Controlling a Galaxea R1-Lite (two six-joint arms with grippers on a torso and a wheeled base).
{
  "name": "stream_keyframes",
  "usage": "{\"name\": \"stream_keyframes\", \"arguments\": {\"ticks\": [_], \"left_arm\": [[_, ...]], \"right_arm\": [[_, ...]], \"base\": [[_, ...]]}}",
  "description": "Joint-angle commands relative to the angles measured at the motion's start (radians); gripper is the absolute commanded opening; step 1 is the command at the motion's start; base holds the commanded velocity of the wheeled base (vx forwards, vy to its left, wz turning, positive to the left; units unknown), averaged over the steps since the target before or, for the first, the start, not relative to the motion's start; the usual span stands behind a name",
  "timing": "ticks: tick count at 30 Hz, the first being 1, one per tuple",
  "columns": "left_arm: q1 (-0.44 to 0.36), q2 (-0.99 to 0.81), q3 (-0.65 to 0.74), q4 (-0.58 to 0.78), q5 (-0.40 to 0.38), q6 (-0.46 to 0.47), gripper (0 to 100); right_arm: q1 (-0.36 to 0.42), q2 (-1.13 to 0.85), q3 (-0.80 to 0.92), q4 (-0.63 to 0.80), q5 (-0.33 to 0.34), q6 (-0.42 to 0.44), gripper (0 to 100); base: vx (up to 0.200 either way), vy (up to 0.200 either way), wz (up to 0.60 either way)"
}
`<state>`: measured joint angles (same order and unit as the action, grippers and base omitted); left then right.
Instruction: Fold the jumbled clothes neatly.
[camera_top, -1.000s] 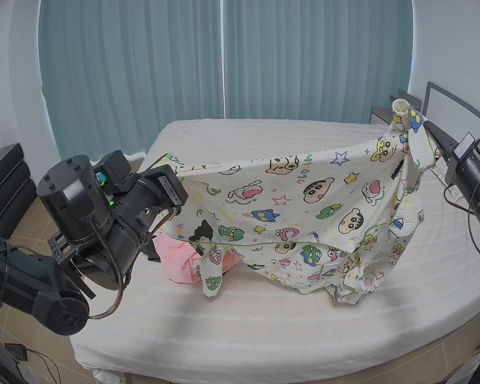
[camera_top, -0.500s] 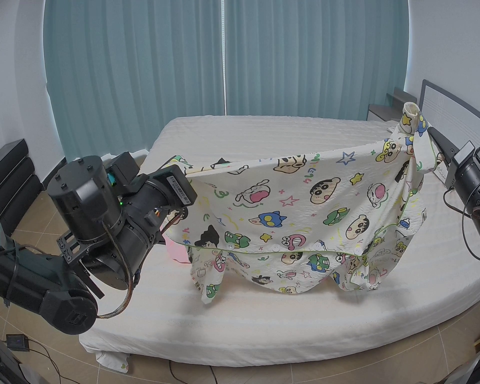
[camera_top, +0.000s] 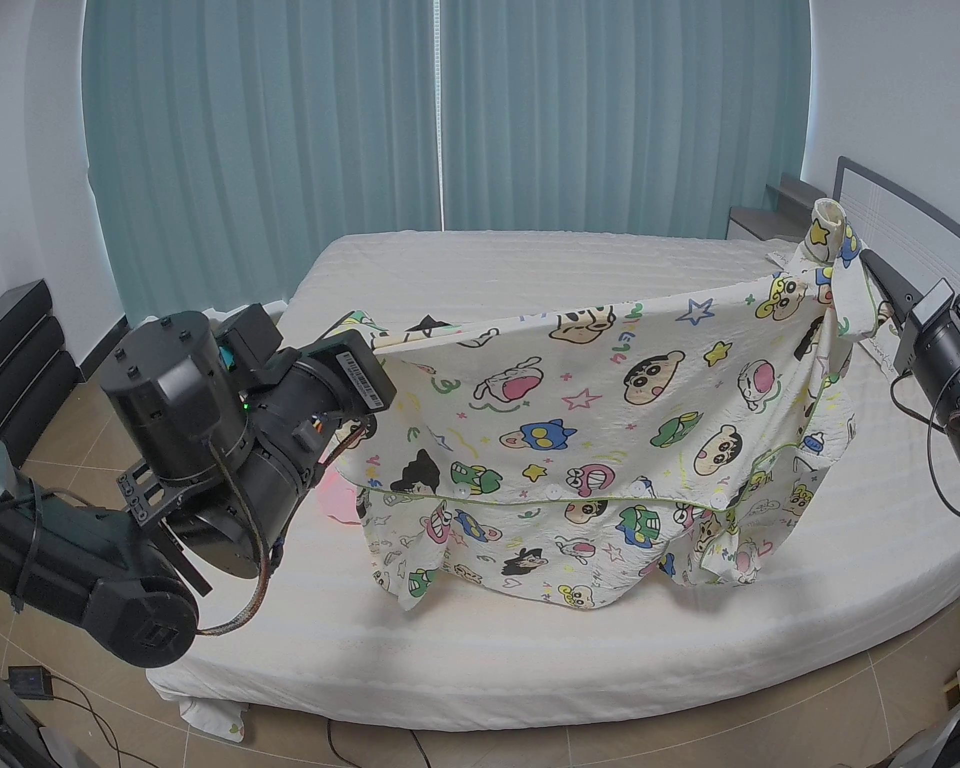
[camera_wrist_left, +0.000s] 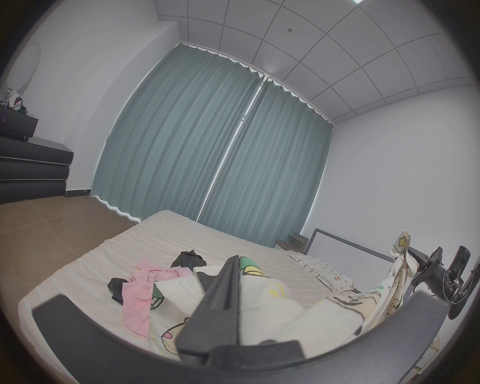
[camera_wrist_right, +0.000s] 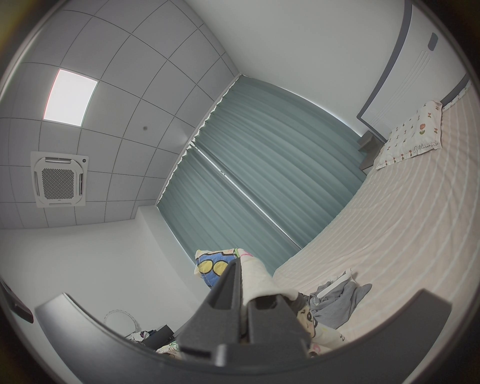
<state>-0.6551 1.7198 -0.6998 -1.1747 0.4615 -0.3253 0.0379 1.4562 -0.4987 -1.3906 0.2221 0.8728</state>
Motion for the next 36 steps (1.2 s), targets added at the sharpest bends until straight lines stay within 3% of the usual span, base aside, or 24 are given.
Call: {"name": "stream_keyframes", "arguments": {"ticks": [1,36], "left_arm": [[0.000,0.001,-0.007,0.000,0.000,0.000,0],[0.000,0.053,-0.081,-0.002,0.000,-0.001,0]], "right_arm": [[-0.009,-0.005,-0.001,-0.001,0.002,0.000,0],[-0.058,0.012,-0.030,-0.001,0.003,0.003,0]], "base": [[0.000,-0.200,0.00],[0.000,-0.200,0.00]]}}
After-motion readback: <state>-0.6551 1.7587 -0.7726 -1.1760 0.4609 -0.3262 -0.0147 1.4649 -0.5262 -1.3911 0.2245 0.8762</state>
